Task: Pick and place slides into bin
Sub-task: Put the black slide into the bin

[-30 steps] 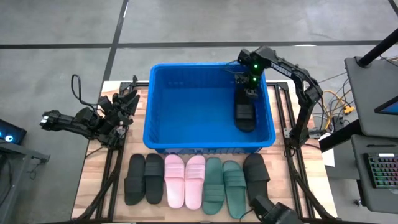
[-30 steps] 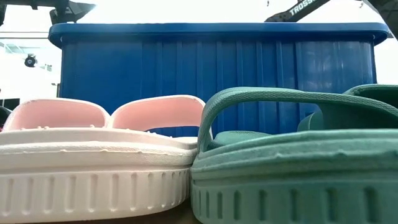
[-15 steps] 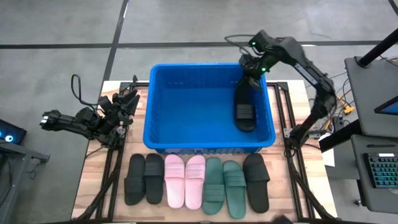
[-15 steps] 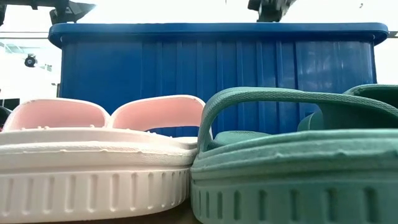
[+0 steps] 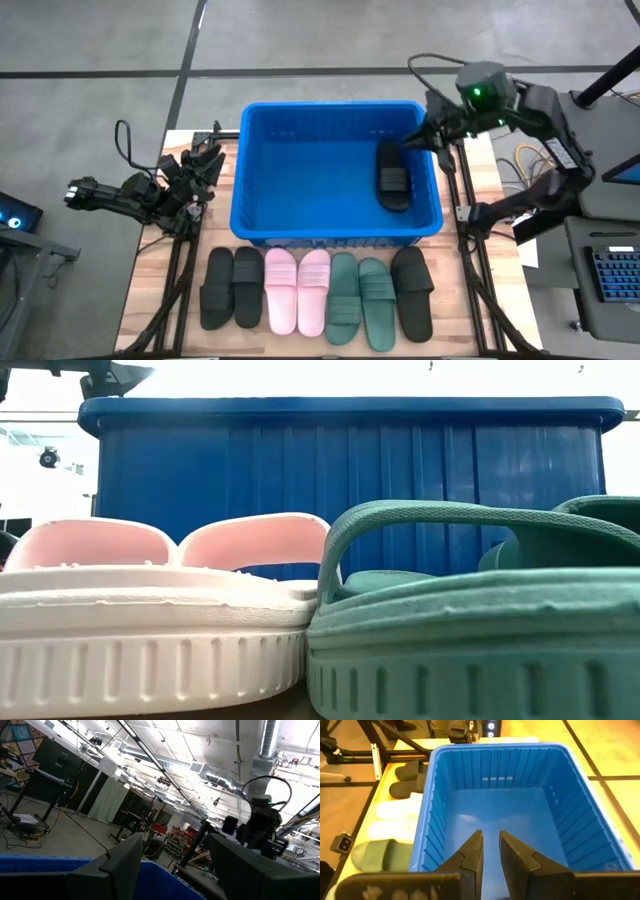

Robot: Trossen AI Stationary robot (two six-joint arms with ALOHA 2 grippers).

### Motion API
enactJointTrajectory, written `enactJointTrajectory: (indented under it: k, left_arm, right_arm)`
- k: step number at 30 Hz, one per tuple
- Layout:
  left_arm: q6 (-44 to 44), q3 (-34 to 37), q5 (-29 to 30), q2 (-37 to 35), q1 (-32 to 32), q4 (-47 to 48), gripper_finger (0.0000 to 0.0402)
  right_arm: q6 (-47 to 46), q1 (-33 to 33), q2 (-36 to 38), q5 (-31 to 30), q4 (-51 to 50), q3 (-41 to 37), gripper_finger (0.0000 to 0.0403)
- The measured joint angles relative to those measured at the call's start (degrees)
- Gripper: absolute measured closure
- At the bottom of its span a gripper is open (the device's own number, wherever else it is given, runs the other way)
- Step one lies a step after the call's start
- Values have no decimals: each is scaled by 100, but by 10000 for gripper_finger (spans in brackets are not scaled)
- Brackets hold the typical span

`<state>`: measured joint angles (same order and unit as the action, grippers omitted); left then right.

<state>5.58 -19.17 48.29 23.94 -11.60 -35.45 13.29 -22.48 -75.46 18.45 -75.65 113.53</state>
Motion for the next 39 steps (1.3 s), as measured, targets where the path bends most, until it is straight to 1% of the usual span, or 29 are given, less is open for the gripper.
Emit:
enactJointTrajectory:
  k: [2, 5, 9, 12, 18, 25, 27, 31, 36, 39]
  left_arm:
    - [-2, 3, 0, 10, 0, 1, 185]
    - [1, 4, 0, 48, 0, 1, 185]
    - [68, 4, -2, 119, 0, -4, 185]
    - [145, 4, -2, 160, 0, -3, 185]
    - [6, 4, 0, 190, 1, 1, 185]
    - [-10, 6, 25, 216, 0, -2, 185]
    - [-7, 6, 28, 223, 1, 7, 185]
    - [1, 6, 98, 265, 0, 9, 185]
    - [5, 6, 157, 328, 0, 3, 185]
    - [7, 6, 157, 365, 0, 1, 185]
  right_arm:
    - [-229, 250, 82, -304, 79, -101, 349]
    - [-485, 615, 150, -647, 453, -265, 349]
    - [-596, 1130, 201, -664, 1152, -475, 349]
    - [-652, 1514, 160, -658, 1406, -519, 349]
    - [-1103, 2337, 111, -702, 1455, -514, 351]
    - [-1603, 3647, 111, -1275, 1422, -531, 351]
    - [-1702, 4035, 111, -1556, 1421, -528, 351]
    - [-2035, 4856, 111, -2383, 1197, -587, 351]
    - [-2794, 5747, -8, -3524, 804, -846, 351]
    - [-3272, 6166, -189, -4349, 612, -992, 351]
